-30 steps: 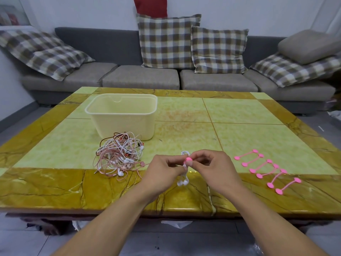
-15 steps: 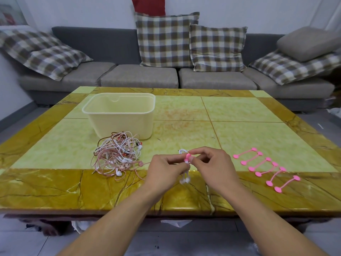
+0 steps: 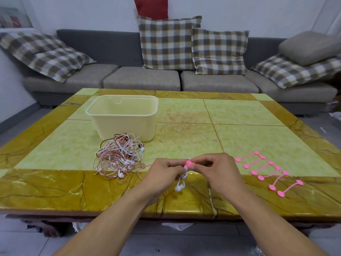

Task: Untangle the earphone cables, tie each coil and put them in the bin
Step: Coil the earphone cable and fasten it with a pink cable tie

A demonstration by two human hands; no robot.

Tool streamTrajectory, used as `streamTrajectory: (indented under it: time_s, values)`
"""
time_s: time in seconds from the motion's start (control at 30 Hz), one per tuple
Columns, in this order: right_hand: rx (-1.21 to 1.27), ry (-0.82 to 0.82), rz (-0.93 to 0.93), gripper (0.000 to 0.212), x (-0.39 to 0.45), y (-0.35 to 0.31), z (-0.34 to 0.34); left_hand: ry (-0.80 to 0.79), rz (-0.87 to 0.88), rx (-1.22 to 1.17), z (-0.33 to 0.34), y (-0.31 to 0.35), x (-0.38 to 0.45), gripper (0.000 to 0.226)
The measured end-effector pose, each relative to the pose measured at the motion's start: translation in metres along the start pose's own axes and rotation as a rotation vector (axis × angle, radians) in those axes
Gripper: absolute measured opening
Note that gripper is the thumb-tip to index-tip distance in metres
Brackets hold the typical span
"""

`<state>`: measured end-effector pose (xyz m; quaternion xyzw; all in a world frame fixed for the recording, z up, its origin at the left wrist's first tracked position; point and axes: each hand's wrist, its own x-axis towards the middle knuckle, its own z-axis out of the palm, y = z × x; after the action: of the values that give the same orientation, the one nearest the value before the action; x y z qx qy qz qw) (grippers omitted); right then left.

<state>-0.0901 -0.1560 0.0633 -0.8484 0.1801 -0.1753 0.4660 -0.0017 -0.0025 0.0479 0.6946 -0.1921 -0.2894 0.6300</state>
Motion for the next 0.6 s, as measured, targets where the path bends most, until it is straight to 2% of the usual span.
streamTrajectory:
  time_s: [0.13, 0.37, 0.6]
  values:
    - [0.021, -0.020, 0.000, 0.012, 0.001, -0.001, 0.000, -0.020, -0.015, -0.052, -0.001, -0.001, 0.001, 0.019]
    - [0.020, -0.117, -0.051, 0.013, 0.002, -0.001, -0.004, -0.116, -0.030, -0.014, -0.003, 0.006, -0.003, 0.033]
    - [0.094, -0.198, -0.075, 0.008, 0.002, -0.002, -0.012, -0.146, -0.027, 0.021, -0.002, 0.005, -0.001, 0.034]
